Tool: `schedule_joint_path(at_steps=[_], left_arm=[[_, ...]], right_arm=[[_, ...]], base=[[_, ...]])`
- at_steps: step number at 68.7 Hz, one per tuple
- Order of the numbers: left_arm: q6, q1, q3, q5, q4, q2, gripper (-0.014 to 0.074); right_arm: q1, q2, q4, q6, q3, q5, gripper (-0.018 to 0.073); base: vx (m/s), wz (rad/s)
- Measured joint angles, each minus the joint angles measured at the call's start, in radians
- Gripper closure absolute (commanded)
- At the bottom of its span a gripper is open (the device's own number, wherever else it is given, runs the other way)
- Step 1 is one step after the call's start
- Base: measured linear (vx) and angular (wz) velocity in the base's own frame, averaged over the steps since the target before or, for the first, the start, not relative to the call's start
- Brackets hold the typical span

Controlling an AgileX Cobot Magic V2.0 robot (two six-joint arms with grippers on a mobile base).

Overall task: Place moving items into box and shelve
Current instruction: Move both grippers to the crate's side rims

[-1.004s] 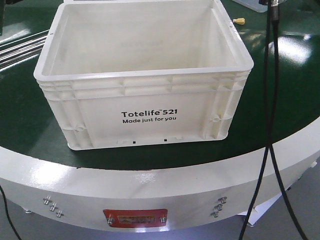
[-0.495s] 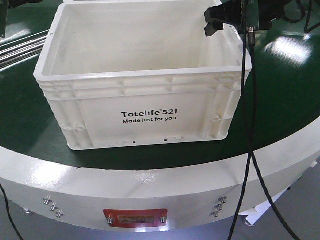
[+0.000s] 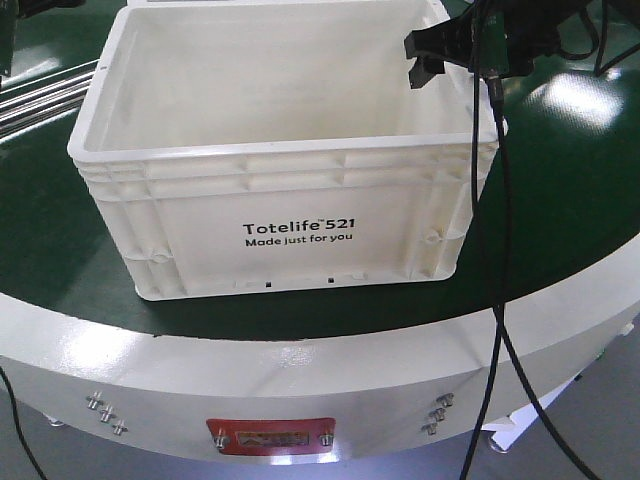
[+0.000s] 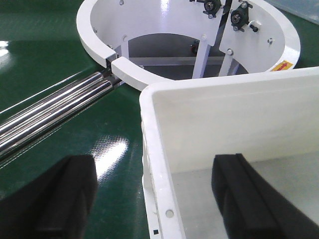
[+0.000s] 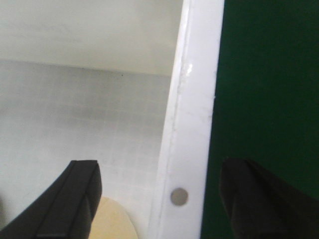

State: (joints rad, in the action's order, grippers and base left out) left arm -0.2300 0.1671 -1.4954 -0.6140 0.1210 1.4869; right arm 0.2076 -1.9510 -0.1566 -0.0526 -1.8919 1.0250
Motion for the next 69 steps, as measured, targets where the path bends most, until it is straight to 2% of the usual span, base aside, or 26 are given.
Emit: schedule_joint_path(at_steps=[19,45,69], left_arm=[[0.000,0.000,0.000,-0.018,0.000,0.000,0.0010],[0.000,0.000,0.000,-0.022,0.000,0.000,0.0010],[0.000,0.000,0.000,-0.026,0.000,0.000,0.0010]], right_arm=[[0.000,-0.006,0.042,0.043,-0.068,0.071,0.0022],[0.000,-0.046,0.042,0.053,-0.093,0.109,0.0025],[0.000,-0.052,0.011,0.053,-0.093,0.109,0.0072]], base=[[0.00,0.00],[0.00,0.00],[0.00,0.00]])
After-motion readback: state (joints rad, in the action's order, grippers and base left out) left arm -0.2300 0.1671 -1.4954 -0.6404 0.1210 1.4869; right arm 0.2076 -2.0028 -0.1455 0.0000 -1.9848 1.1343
